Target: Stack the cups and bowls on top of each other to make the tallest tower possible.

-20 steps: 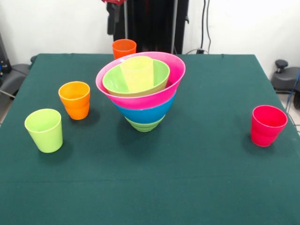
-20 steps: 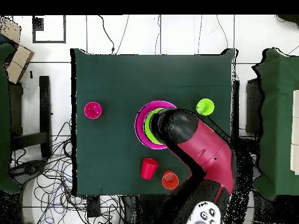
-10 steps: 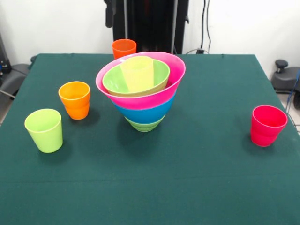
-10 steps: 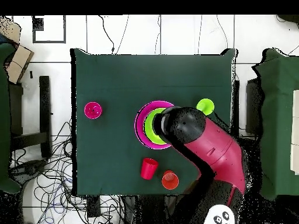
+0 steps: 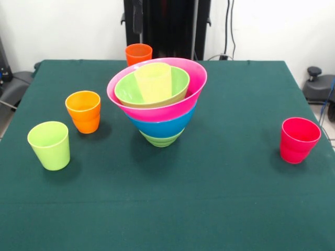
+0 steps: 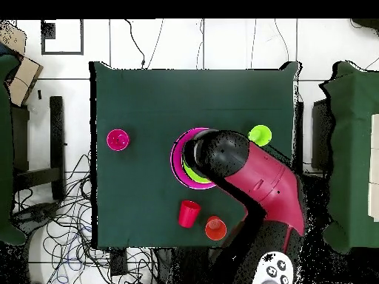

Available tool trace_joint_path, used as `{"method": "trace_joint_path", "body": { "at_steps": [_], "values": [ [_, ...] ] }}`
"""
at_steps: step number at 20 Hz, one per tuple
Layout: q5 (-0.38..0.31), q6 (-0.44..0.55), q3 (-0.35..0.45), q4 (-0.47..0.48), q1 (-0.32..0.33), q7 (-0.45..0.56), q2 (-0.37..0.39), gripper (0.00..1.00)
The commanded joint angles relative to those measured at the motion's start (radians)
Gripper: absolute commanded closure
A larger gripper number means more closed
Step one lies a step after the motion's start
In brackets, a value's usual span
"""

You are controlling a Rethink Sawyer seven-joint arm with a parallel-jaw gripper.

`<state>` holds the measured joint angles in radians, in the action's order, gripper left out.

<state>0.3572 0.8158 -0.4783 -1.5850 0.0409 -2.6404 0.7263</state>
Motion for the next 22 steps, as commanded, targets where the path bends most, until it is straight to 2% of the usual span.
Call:
{"method": "trace_joint_path", "body": {
  "at_steps": [1, 18, 22],
  "values": [
    [-0.096, 0.102, 0.163, 0.052, 0.036, 0.147, -0.018, 0.0],
    [-0.135, 0.124, 0.191, 0.148, 0.022, 0.041, -0.07, 0.0],
    [-0.136, 0.127, 0.19, 0.175, 0.026, 0.042, -0.089, 0.0]
  ]
}}
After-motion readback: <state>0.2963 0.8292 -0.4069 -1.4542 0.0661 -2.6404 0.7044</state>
